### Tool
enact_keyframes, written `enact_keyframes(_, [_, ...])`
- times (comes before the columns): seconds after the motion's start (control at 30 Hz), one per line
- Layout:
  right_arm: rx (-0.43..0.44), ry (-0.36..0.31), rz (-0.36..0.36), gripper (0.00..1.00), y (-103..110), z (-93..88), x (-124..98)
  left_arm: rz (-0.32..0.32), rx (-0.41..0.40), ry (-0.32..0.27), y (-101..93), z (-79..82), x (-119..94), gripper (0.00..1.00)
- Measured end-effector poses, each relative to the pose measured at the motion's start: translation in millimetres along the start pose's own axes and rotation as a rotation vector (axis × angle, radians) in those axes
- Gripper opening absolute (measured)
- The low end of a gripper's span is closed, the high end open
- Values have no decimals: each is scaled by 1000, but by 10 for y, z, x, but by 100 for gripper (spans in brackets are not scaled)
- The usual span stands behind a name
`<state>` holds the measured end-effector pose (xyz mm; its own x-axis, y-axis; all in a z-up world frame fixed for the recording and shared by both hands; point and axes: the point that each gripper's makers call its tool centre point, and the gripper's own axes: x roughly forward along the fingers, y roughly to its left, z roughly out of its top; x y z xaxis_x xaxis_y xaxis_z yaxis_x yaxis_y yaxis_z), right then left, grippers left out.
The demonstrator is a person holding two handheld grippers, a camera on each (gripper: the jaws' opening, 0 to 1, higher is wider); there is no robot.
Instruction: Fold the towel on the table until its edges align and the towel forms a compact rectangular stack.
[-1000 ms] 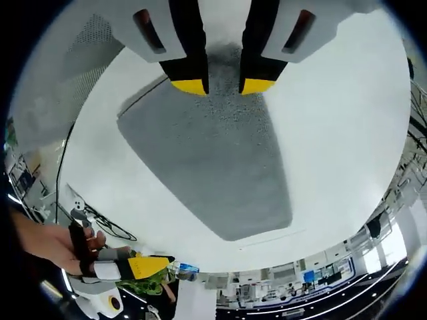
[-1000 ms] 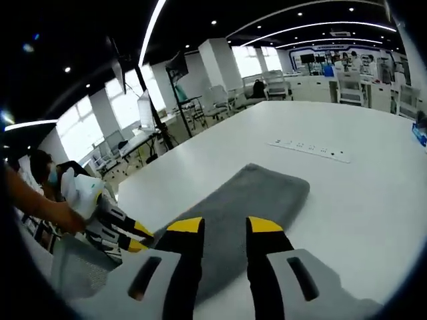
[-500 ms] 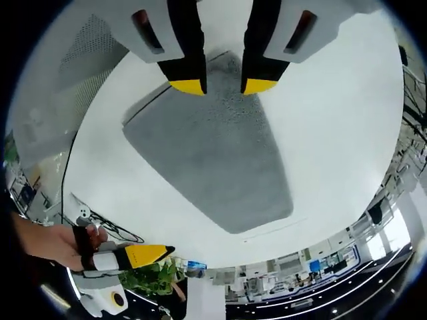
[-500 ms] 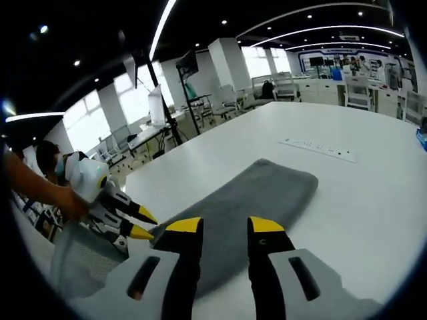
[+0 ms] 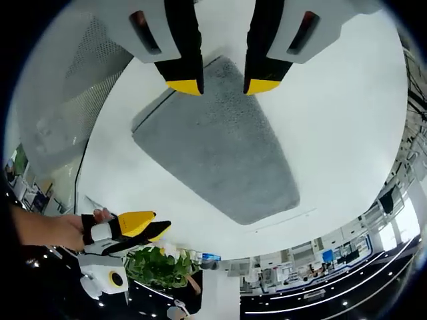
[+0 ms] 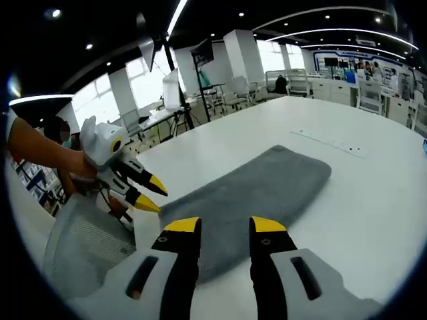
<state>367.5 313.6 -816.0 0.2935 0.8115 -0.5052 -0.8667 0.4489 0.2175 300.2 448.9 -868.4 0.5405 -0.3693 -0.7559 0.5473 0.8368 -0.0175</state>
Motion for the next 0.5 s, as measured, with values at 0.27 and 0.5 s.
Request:
enact_keyframes(0.27, [-71, 86, 55, 28, 334, -300, 39, -50, 95, 33, -123, -86, 62, 26])
enact_keyframes(0.5, [-151, 179, 96, 28, 603, -581, 86, -65, 213, 77, -117, -218, 100, 28])
